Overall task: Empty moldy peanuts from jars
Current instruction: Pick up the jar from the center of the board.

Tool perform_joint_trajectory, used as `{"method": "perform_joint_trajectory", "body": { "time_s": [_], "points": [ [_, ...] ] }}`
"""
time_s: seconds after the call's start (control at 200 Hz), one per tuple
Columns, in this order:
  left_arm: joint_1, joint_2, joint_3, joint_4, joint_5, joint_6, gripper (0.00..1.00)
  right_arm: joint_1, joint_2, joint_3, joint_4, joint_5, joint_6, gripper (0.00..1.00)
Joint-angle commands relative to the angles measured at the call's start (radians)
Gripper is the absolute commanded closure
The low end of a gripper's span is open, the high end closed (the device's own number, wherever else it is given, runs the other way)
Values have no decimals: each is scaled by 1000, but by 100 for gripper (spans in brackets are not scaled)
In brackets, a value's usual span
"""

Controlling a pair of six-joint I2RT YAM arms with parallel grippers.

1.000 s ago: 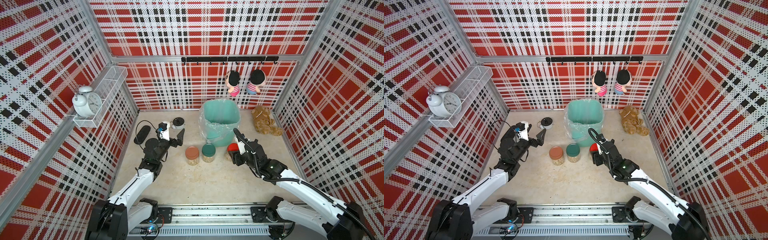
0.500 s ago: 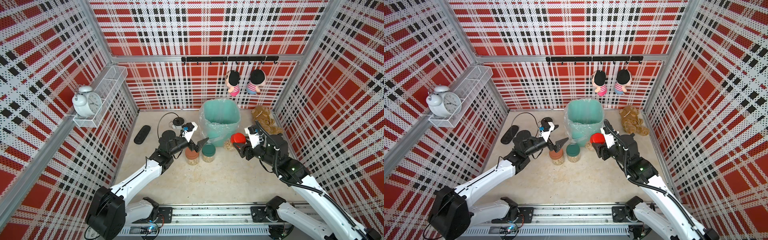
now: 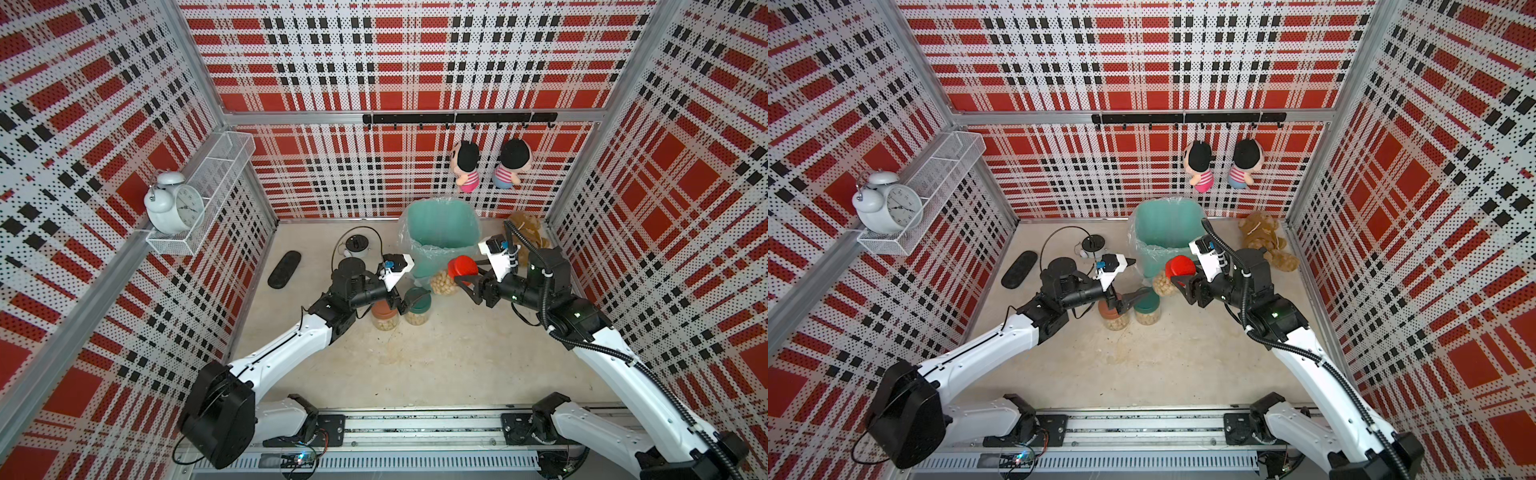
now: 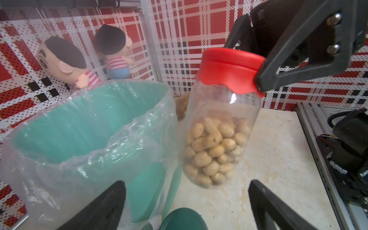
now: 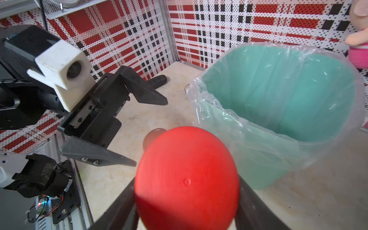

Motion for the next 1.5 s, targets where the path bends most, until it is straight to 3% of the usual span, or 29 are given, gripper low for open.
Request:
{"method": "perform_joint_trajectory", "body": {
  "time_s": [0.0,0.471,0.792,1.373,1.493],
  "points": [
    [-12,25,45,-19,66,29,2,-8,0,36,92,-73,-14,100],
    [-66,94,86,-24,50,91,2,-6,43,7,213,-185,11,100],
    [-69,101,69,30,57,52,2,-7,67,-16,249,-243,34,100],
    [-71,118,61,47,29,22,0,-7,83,-27,261,-271,39,100],
    [-71,122,64,46,7,17,4,-7,80,-32,266,-270,40,100]
  ]
}}
